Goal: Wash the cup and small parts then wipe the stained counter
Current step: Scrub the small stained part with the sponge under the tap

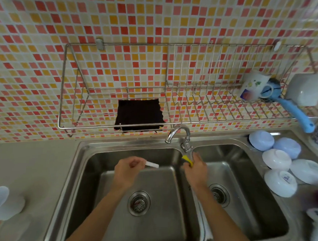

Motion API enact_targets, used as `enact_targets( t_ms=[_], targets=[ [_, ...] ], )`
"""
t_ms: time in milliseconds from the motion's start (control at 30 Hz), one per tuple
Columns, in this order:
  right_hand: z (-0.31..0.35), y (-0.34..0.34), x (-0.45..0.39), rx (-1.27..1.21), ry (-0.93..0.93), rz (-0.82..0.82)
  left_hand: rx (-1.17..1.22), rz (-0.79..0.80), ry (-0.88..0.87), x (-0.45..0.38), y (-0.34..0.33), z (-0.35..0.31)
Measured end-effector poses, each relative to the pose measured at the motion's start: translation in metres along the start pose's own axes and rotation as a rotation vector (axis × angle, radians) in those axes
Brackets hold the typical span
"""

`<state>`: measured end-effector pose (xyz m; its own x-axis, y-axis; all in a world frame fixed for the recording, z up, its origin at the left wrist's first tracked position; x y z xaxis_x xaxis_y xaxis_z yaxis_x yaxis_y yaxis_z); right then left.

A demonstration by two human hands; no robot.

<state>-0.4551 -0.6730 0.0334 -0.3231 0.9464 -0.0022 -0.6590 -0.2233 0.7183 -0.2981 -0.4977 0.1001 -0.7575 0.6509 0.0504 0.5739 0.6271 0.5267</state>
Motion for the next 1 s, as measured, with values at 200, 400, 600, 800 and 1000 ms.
enact_targets(
  t_ms=[200, 400, 600, 800, 1000],
  targets=[
    [-0.003, -0.013, -0.049, -0.01, -0.044, 0.108, -0.017, 0.087, -0.082, -0.019, -0.027, -0.009],
    [0.002, -0.02, -0.046, -0.049, -0.03, 0.129, 0.003, 0.122, -0.105, -0.03, -0.043, -0.016],
    [0.006, -0.023, -0.042, -0.035, 0.011, 0.148, 0.025, 0.13, -0.113, -0.036, -0.052, -0.022],
    [0.006, -0.005, -0.032, -0.185, 0.032, 0.039, 0.06, 0.142, -0.137, -0.044, -0.057, -0.034],
    [-0.008, 0.015, -0.013, -0.19, -0.019, 0.029, 0.043, 0.132, -0.148, -0.047, -0.067, -0.039]
  ],
)
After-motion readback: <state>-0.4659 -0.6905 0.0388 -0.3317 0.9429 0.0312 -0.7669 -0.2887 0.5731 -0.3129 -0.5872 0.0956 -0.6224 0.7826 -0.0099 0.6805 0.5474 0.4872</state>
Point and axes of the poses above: each hand's wrist, its own x-axis away from the middle knuckle, its own y-axis out of the back of the hand, z = x × y, the point moved 1 cm from there along -x, towards the middle knuckle, and after that the axes turned 5 degrees about -y, right-handed, at the moved point
